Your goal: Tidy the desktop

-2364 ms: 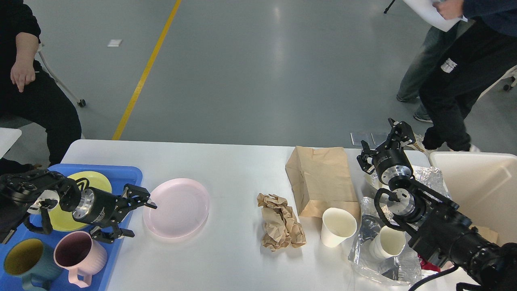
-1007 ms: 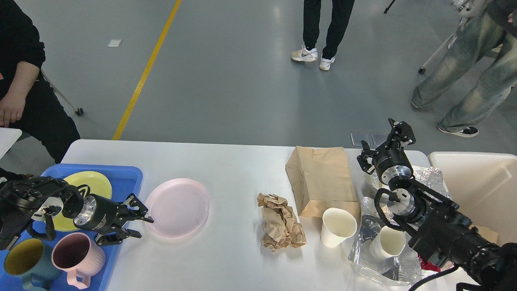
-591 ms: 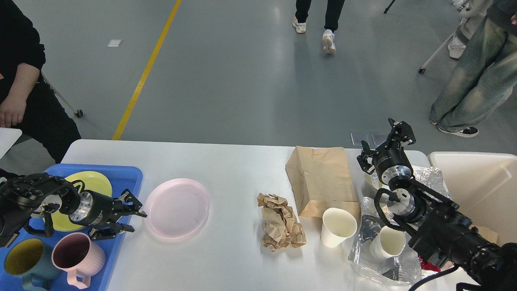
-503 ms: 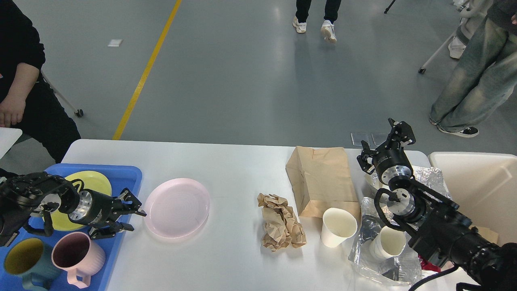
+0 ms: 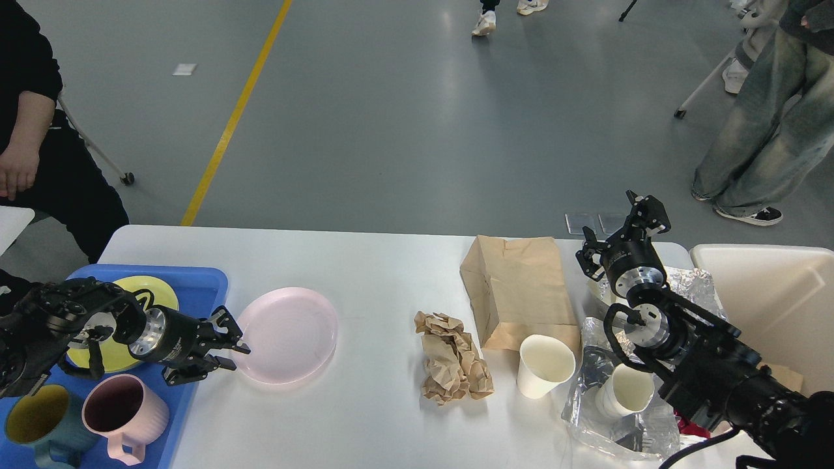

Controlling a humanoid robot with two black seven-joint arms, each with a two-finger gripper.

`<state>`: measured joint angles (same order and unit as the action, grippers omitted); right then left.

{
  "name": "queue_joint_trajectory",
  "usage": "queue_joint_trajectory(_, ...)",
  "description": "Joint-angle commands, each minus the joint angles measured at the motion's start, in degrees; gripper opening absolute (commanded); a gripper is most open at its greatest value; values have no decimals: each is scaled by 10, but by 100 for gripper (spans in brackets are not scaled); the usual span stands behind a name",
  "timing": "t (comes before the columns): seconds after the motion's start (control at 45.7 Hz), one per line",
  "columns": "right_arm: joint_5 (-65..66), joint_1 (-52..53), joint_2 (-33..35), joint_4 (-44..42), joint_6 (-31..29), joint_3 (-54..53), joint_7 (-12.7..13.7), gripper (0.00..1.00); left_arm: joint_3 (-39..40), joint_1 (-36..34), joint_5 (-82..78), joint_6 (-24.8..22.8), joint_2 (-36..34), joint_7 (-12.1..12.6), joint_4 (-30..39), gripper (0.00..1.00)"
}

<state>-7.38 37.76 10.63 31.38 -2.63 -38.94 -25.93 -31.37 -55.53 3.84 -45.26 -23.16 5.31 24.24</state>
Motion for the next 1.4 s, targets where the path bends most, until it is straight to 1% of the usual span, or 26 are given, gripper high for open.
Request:
queue_joint_trajectory(0.0, 0, -1, 0, 0, 0, 0, 0, 100, -2, 1, -1, 0, 0, 1, 0, 29)
queue_joint_trajectory(0.219, 0, 0, 0, 0, 0, 0, 0, 100, -2, 17, -1, 3, 9, 1, 0, 29)
queue_joint_trajectory(0.46, 0, 0, 0, 0, 1, 0, 0, 100, -2, 17, -1, 5, 14, 1, 0, 28)
queue_joint_trajectory(0.613, 0, -1, 0, 0, 0, 0, 0, 100, -3, 17, -1, -1, 13, 1, 0, 21)
queue_joint_trajectory(0.7, 0, 0, 0, 0, 0, 0, 0, 100, -3, 18, -1, -2, 12, 1, 0, 15)
queue_joint_trajectory(0.788, 0, 0, 0, 0, 0, 0, 0, 100, -3, 19, -1, 0, 10, 1, -1, 13)
queue_joint_trajectory(0.854, 0, 0, 0, 0, 0, 0, 0, 100, -3, 24, -1, -1, 9, 1, -1, 8)
queue_joint_trajectory(0.919, 0, -1, 0, 0, 0, 0, 0, 100, -4, 25, -2, -2, 9, 1, -1, 0)
queue_joint_trajectory(1.379, 0, 0, 0, 0, 0, 0, 0, 100, -3, 17, -1, -2, -1, 1, -1, 0)
